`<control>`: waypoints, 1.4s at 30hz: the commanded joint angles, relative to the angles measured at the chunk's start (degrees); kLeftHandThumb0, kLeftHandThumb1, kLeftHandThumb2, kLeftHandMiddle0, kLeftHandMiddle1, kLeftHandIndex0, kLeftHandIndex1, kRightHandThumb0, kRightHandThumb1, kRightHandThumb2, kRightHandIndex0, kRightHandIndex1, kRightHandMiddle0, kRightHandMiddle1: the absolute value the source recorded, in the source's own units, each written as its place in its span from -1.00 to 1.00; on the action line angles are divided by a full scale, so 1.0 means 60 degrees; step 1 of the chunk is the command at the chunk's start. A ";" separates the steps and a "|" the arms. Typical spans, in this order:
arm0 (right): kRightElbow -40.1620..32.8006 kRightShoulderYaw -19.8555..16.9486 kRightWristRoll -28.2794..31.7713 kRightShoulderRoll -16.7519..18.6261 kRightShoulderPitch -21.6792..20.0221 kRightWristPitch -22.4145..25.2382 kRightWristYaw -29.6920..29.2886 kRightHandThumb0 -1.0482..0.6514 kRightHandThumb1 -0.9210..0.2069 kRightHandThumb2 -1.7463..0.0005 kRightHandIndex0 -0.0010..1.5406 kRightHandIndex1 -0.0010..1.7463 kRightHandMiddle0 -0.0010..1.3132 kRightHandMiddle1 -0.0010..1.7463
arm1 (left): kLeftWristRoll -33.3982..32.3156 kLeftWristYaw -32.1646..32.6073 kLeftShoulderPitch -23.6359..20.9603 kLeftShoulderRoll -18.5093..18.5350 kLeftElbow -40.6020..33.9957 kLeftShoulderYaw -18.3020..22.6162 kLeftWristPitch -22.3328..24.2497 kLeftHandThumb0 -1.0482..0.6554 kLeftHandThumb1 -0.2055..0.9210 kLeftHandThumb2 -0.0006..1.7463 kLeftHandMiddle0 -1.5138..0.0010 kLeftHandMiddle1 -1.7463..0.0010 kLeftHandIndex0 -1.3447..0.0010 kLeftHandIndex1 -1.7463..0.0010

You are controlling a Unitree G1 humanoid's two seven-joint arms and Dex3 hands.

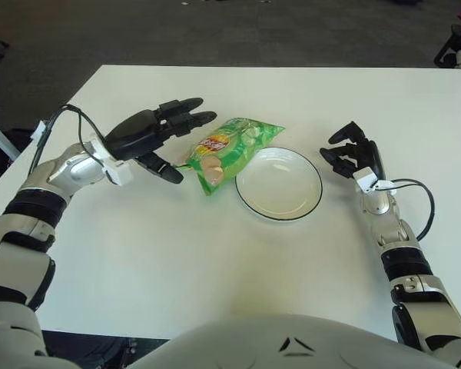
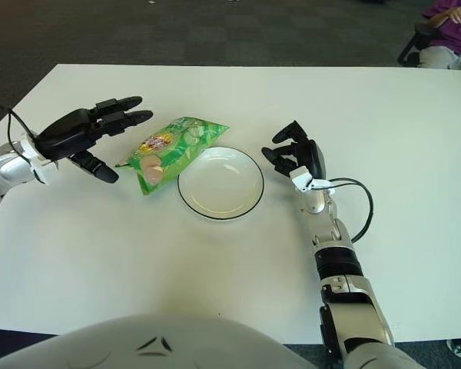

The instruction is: Put the snack into the plate.

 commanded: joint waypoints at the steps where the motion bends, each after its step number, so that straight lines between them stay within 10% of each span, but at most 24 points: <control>1: -0.0036 -0.0011 -0.0069 -0.0109 -0.0057 0.0048 -0.0019 -0.18 -1.00 0.54 0.29 -0.49 -0.51 0.83 | -0.0912 -0.0921 0.0080 -0.0134 -0.0019 0.0139 0.0185 -0.83 1.00 -0.72 0.82 1.00 0.81 0.99; 7: -0.0068 -0.0004 -0.0077 -0.0106 -0.0048 0.0082 -0.0010 -0.18 -1.00 0.54 0.29 -0.49 -0.51 0.83 | -0.0749 -0.1571 0.0204 -0.0291 -0.0251 0.0697 0.0560 -0.84 1.00 -0.71 0.83 1.00 0.82 1.00; 19: -0.0173 0.0017 -0.0101 -0.0107 -0.0047 0.0206 0.0011 -0.18 -1.00 0.55 0.29 -0.49 -0.50 0.83 | 0.3969 0.1078 0.0642 -0.0706 -0.1177 0.2175 0.1244 -0.89 1.00 -0.66 0.85 1.00 0.82 1.00; 42: -0.0322 0.0057 -0.0102 -0.0103 -0.0015 0.0333 0.0031 -0.18 -1.00 0.55 0.29 -0.49 -0.50 0.83 | 0.6928 0.3820 0.1021 -0.0673 -0.2102 0.1757 0.2724 -0.89 1.00 -0.70 0.92 1.00 0.74 0.97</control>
